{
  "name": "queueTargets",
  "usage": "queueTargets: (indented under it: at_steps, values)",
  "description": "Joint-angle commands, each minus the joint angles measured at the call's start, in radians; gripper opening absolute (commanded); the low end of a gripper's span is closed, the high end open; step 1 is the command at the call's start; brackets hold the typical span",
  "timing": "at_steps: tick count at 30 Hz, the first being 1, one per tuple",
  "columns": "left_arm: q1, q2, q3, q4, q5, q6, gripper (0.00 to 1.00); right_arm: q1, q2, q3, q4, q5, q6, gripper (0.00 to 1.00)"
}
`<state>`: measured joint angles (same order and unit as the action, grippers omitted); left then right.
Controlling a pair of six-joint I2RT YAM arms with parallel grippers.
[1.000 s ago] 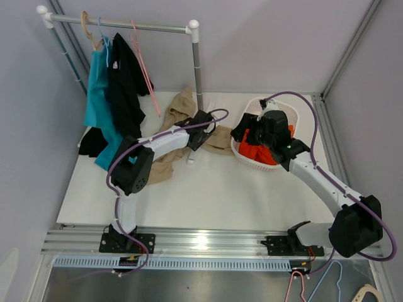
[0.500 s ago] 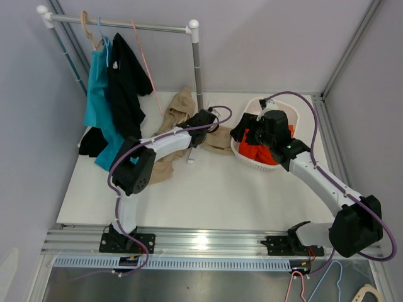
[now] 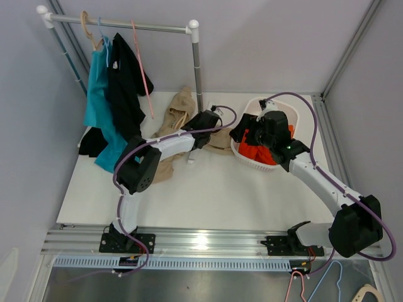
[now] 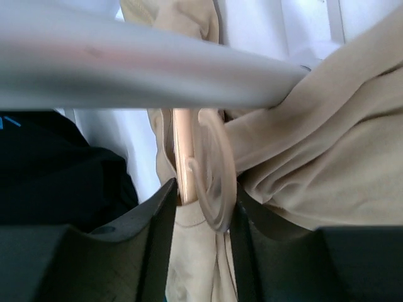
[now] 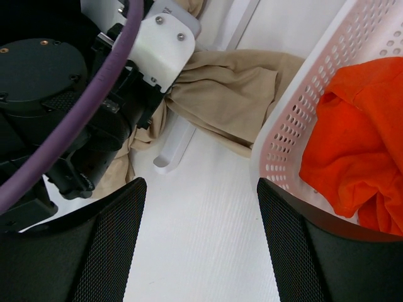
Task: Remove the t-shirt from the hanger
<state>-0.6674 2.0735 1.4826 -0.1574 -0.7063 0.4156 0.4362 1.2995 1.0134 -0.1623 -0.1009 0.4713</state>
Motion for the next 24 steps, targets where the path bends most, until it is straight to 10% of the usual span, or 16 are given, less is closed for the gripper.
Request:
queueTargets:
  at_steps: [1,13,24]
  values:
    - [-0.004,0.019,0.047,0.094,-0.030,0.058,0.38,-0.004,-0.034,-0.002,0.033,-0.013,0.009,0.76]
    - [-0.004,0.042,0.079,0.199,-0.061,0.111,0.12,-0.008,-0.029,-0.009,0.041,-0.019,0.010,0.76]
    - [0.015,-0.139,0.102,-0.071,0.100,-0.098,0.01,-0.008,-0.014,-0.009,0.046,-0.029,0.013,0.76]
